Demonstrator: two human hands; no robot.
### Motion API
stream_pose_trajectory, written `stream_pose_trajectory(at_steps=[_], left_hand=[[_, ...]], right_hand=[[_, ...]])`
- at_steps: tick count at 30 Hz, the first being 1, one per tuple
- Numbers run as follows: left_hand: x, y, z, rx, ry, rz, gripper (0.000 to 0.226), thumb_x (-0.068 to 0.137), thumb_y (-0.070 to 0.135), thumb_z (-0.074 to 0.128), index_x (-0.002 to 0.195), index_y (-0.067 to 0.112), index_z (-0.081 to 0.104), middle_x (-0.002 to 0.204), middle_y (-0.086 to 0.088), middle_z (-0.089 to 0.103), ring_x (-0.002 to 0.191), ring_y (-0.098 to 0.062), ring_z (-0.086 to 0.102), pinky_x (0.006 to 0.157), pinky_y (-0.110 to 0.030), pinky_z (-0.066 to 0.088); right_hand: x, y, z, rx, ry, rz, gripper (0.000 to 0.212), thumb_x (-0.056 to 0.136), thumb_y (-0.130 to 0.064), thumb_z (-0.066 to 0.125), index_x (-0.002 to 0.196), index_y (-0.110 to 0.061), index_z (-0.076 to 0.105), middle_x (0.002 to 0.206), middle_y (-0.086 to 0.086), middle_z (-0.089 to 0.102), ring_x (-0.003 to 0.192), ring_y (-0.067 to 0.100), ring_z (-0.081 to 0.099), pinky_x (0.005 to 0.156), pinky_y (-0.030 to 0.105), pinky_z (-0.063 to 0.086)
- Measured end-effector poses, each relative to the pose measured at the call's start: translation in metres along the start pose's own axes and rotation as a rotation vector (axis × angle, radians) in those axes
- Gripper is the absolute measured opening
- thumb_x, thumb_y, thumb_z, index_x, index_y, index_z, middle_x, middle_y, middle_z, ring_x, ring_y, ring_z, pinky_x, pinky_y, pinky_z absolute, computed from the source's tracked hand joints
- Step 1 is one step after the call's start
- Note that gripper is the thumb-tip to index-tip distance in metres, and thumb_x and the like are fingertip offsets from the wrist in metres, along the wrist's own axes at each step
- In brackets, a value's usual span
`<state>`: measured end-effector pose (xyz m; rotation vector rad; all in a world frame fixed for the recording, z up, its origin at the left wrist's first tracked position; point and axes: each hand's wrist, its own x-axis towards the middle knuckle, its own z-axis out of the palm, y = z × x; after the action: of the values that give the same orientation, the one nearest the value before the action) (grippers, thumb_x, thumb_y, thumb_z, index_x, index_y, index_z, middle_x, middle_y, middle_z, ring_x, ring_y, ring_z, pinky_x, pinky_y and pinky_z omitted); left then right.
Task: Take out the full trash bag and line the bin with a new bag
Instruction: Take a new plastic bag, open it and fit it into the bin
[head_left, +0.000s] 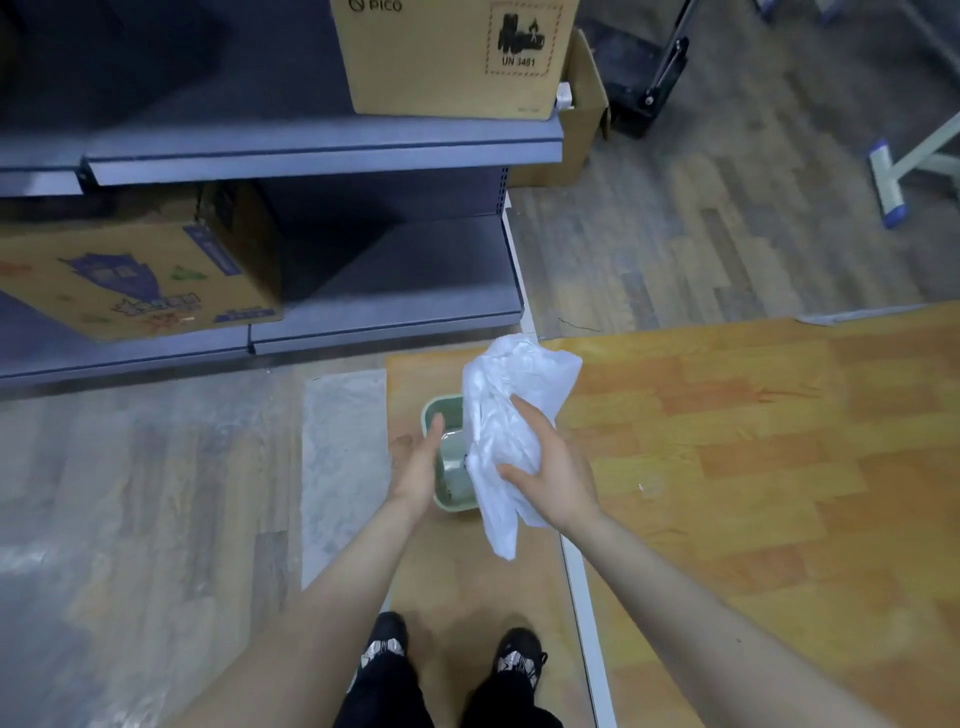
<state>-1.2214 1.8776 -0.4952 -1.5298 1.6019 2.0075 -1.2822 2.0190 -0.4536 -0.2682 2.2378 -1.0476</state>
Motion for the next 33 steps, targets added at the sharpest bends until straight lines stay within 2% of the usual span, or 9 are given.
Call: stream_pose_trajectory(at_steps=[3, 8, 11, 14, 23, 27, 29, 30, 33], left_hand=[[-0.032, 0.017, 0.007, 0.094, -0.09, 0.175, 0.1, 0.05, 0.071, 0.071, 0.123, 0.007, 0.05, 0.123, -0.007, 0.058, 0.109, -0.021, 0.06, 0.097, -0.037, 0.048], [-0.072, 0.049, 0.025, 0.153, -0.193, 0.231, 0.024, 0.086, 0.02, 0.067, 0.093, -0.001, 0.058, 0.083, -0.006, 0.065, 0.077, -0.015, 0.063, 0.063, -0.013, 0.049], [-0.083, 0.061, 0.01, 0.128, -0.179, 0.226, 0.017, 0.089, 0.01, 0.062, 0.072, 0.008, 0.058, 0.073, -0.007, 0.059, 0.074, -0.019, 0.055, 0.057, -0.02, 0.043], [-0.086, 0.072, -0.023, 0.199, 0.01, 0.195, 0.03, 0.09, 0.01, 0.06, 0.062, 0.016, 0.052, 0.077, -0.011, 0.055, 0.079, -0.019, 0.05, 0.059, -0.029, 0.039], [-0.095, 0.126, -0.073, 0.124, 0.336, 0.146, 0.016, 0.08, 0.004, 0.067, 0.068, -0.001, 0.058, 0.074, -0.016, 0.056, 0.082, -0.026, 0.056, 0.067, -0.034, 0.043], [-0.1, 0.13, -0.097, 0.106, 0.366, 0.046, 0.016, 0.081, 0.008, 0.069, 0.079, -0.004, 0.06, 0.102, -0.011, 0.058, 0.079, -0.024, 0.056, 0.061, -0.027, 0.046], [-0.1, 0.128, -0.099, 0.055, 0.332, 0.015, 0.028, 0.081, 0.007, 0.069, 0.102, -0.009, 0.061, 0.118, -0.012, 0.06, 0.085, -0.026, 0.06, 0.064, -0.025, 0.046], [-0.102, 0.127, -0.098, 0.023, 0.328, 0.006, 0.039, 0.081, 0.007, 0.07, 0.113, -0.01, 0.057, 0.128, -0.014, 0.058, 0.097, -0.03, 0.062, 0.072, -0.029, 0.046], [-0.113, 0.129, -0.089, -0.06, 0.31, -0.017, 0.051, 0.08, 0.006, 0.07, 0.124, -0.01, 0.049, 0.127, -0.018, 0.057, 0.109, -0.033, 0.06, 0.088, -0.04, 0.047]], right_hand=[[-0.017, -0.017, -0.016, -0.14, -0.007, -0.108, 0.065, 0.087, -0.023, 0.061, 0.143, -0.036, 0.029, 0.102, -0.01, 0.056, 0.089, 0.012, 0.051, 0.066, 0.02, 0.04], [-0.04, -0.039, -0.03, 0.066, -0.136, -0.18, 0.059, 0.093, -0.018, 0.055, 0.145, -0.03, 0.031, 0.126, -0.013, 0.051, 0.113, 0.002, 0.049, 0.09, 0.011, 0.039], [-0.046, -0.043, -0.051, 0.103, -0.019, -0.198, 0.045, 0.093, -0.01, 0.052, 0.136, -0.022, 0.045, 0.129, -0.012, 0.052, 0.12, 0.008, 0.05, 0.096, 0.012, 0.04], [-0.05, -0.036, -0.086, -0.016, 0.137, -0.135, 0.038, 0.086, -0.003, 0.055, 0.12, -0.018, 0.061, 0.115, -0.003, 0.067, 0.109, 0.021, 0.061, 0.093, 0.035, 0.047], [-0.069, -0.041, -0.134, -0.352, 0.285, 0.045, 0.011, 0.082, -0.015, 0.064, 0.085, -0.006, 0.07, 0.079, 0.014, 0.07, 0.081, 0.034, 0.062, 0.058, 0.032, 0.033], [-0.076, -0.042, -0.158, -0.373, 0.311, 0.151, 0.043, 0.084, -0.016, 0.068, 0.048, -0.021, 0.043, 0.047, -0.001, 0.042, 0.053, 0.021, 0.046, 0.047, 0.029, 0.025], [-0.076, -0.048, -0.161, -0.379, 0.325, 0.156, 0.021, 0.087, -0.02, 0.063, 0.067, -0.019, 0.059, 0.064, 0.005, 0.059, 0.073, 0.029, 0.06, 0.058, 0.033, 0.037], [-0.075, -0.052, -0.159, -0.383, 0.326, 0.146, 0.018, 0.089, -0.028, 0.061, 0.097, -0.013, 0.065, 0.092, 0.012, 0.067, 0.097, 0.031, 0.061, 0.072, 0.034, 0.044], [-0.081, -0.073, -0.145, -0.335, 0.323, 0.073, 0.089, 0.083, -0.057, 0.057, 0.147, -0.006, 0.024, 0.149, 0.012, 0.035, 0.137, 0.029, 0.033, 0.109, 0.041, 0.031]])
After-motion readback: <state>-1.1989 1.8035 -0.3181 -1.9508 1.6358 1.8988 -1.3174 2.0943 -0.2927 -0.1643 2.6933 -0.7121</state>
